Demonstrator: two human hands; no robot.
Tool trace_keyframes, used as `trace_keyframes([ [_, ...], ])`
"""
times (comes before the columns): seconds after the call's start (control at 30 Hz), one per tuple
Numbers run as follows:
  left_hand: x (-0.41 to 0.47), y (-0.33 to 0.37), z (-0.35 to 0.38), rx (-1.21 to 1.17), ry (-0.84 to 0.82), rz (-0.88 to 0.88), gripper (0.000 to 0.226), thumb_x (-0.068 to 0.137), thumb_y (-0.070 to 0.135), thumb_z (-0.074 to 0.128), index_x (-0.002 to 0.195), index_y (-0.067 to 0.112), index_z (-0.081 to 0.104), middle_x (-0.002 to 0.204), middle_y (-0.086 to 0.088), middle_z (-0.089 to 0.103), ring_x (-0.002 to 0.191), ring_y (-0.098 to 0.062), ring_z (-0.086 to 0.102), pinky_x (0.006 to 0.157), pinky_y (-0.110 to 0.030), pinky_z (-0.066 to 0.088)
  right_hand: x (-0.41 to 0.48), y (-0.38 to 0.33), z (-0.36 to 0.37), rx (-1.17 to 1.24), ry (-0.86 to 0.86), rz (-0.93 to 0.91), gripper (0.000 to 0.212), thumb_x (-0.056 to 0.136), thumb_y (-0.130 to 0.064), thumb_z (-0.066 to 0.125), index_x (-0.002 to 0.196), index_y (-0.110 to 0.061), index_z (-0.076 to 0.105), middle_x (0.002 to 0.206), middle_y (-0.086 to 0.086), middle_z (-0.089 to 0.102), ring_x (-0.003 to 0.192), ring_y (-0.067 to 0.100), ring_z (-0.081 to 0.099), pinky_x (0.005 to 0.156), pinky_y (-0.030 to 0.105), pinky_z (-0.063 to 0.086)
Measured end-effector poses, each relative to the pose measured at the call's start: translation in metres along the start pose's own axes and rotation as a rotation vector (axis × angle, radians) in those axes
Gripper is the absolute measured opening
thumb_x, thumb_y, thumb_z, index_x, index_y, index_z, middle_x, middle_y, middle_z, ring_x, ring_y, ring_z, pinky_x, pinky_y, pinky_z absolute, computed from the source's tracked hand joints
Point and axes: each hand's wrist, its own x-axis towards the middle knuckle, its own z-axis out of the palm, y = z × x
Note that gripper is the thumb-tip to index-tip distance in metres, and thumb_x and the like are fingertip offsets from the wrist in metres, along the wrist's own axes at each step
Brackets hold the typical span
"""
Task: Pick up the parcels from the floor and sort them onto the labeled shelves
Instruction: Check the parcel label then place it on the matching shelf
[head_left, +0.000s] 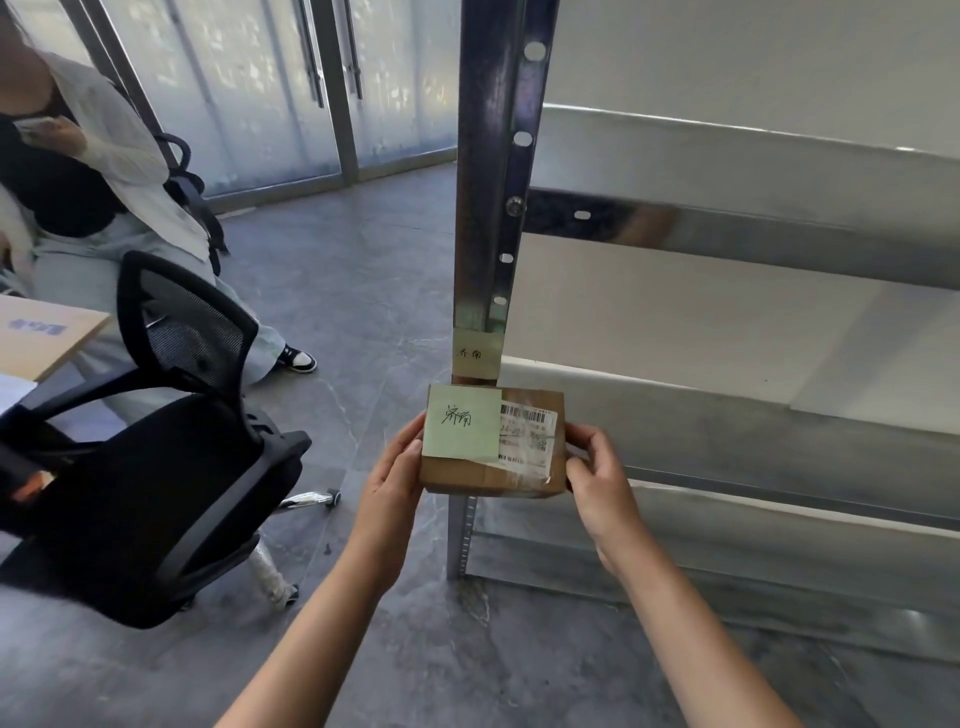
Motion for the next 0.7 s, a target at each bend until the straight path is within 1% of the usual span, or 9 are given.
trace_keyframes([
  [0.07,-0.001,0.0,0.001,-0.005,0.004,-0.003,0.037,0.105,0.019,0.046,0.138,0.026,0.06,0.133,0.005,0.069,0.127,-0.012,0.062,0.116,-0.043,0.041,-0.001,-0.001,-0.001,-0.003,-0.007,-0.005,0.033,0.103,-0.002,0.043,0.115,-0.029,0.057,0.116,-0.013,0.064,0.112,0.004,0.061,0.088,0.019,0.051],
  [0.2,-0.004,0.0,0.004,0.002,-0.003,0.004,0.037,0.105,0.02,0.044,0.138,0.027,0.059,0.134,0.004,0.069,0.128,-0.013,0.061,0.116,-0.042,0.041,-0.003,-0.003,-0.006,-0.001,-0.008,-0.015,0.036,0.103,-0.001,0.042,0.112,-0.033,0.057,0.117,-0.014,0.064,0.113,0.003,0.061,0.093,0.023,0.052],
  [0.3,-0.006,-0.001,0.013,-0.001,-0.011,0.012,0.036,0.106,0.019,0.043,0.137,0.026,0.06,0.134,0.004,0.069,0.128,-0.012,0.061,0.115,-0.04,0.042,-0.005,-0.004,-0.016,0.003,0.008,-0.016,0.037,0.103,-0.002,0.042,0.111,-0.035,0.057,0.117,-0.014,0.065,0.111,0.003,0.062,0.093,0.024,0.053],
  [0.4,-0.007,-0.001,0.029,0.009,-0.026,0.008,0.035,0.107,0.019,0.042,0.135,0.027,0.061,0.129,0.006,0.072,0.123,-0.009,0.064,0.108,-0.035,0.046,-0.006,-0.005,-0.031,0.007,0.045,-0.019,0.036,0.104,-0.002,0.04,0.115,-0.032,0.057,0.115,-0.015,0.065,0.108,0.0,0.062,0.085,0.017,0.052],
  [0.47,-0.006,-0.003,0.04,0.033,-0.064,-0.006,0.035,0.107,0.022,0.041,0.136,0.027,0.06,0.13,0.003,0.071,0.123,-0.012,0.065,0.106,-0.035,0.048,-0.006,-0.005,-0.043,0.012,0.082,-0.017,0.035,0.105,-0.003,0.04,0.116,-0.031,0.057,0.114,-0.017,0.065,0.106,-0.002,0.061,0.078,0.014,0.051],
  [0.6,-0.001,-0.007,0.058,0.087,-0.109,-0.02,0.03,0.105,0.028,0.046,0.13,0.029,0.063,0.129,-0.002,0.071,0.121,-0.018,0.066,0.1,-0.036,0.053,-0.005,-0.007,-0.064,0.034,0.16,-0.016,0.036,0.105,-0.006,0.042,0.112,-0.036,0.06,0.111,-0.018,0.068,0.101,-0.006,0.063,0.072,0.01,0.054],
  [0.7,0.009,-0.006,0.071,0.119,-0.157,-0.019,0.029,0.104,0.025,0.049,0.13,0.029,0.063,0.13,-0.002,0.069,0.121,-0.018,0.066,0.099,-0.033,0.055,-0.001,-0.011,-0.078,0.046,0.215,-0.022,0.037,0.105,-0.006,0.044,0.109,-0.037,0.062,0.11,-0.019,0.068,0.096,-0.01,0.064,0.071,0.005,0.053],
])
